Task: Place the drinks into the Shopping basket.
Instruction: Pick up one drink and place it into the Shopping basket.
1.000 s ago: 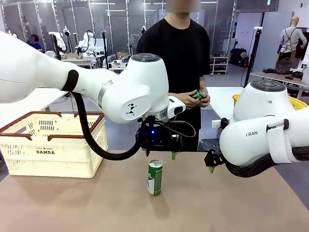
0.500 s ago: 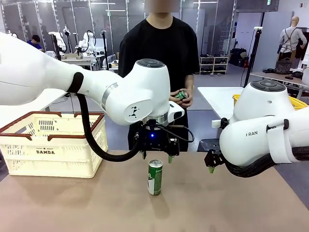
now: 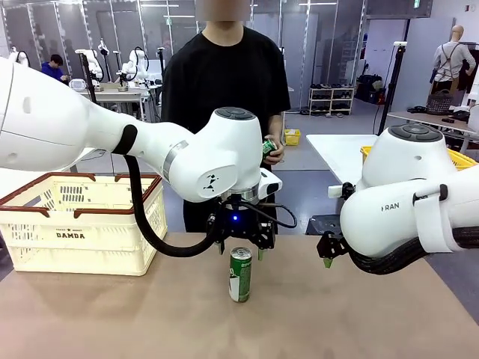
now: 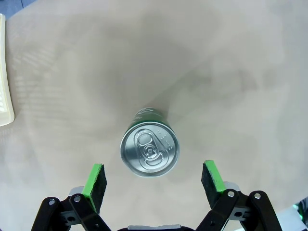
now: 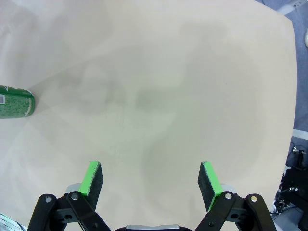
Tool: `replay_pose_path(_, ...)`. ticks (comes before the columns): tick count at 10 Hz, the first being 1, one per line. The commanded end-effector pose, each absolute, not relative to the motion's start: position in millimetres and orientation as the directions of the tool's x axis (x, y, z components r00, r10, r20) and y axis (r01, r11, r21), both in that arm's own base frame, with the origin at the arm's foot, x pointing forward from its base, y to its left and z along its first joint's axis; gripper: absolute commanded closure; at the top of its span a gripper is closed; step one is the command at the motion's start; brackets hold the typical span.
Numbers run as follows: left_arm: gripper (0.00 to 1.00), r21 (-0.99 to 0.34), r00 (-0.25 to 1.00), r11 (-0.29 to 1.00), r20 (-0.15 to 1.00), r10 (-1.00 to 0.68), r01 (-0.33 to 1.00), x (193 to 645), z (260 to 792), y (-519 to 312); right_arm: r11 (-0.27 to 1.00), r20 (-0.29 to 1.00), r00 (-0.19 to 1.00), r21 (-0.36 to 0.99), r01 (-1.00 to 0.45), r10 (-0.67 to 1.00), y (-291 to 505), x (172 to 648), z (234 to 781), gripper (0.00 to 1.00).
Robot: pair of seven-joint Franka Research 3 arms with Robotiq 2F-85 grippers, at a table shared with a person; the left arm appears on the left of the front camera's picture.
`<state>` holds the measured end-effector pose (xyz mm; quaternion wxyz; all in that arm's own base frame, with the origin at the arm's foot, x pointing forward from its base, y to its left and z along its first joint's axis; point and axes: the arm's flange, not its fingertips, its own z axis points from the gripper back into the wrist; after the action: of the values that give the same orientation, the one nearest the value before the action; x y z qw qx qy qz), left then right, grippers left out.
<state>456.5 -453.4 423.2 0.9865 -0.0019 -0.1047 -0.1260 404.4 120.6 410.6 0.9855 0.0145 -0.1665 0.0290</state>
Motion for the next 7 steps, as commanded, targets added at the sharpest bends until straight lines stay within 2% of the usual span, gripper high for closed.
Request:
replay_pose_path(1,0.00,0.021,0.960,0.976,0.179,-0.215,0.215,460.6,419.8,-457.3,0.998,0.336,0.940,0.012,-0.068,0.060,119.5,404.2,408.9,0.00)
replay_pose_path(7,0.00,0.023,0.963,0.978,0.175,-0.206,0.206,473.7,404.8,-458.3,0.998,0.336,0.940,0.012,-0.068,0.060,119.5,404.2,408.9,0.00)
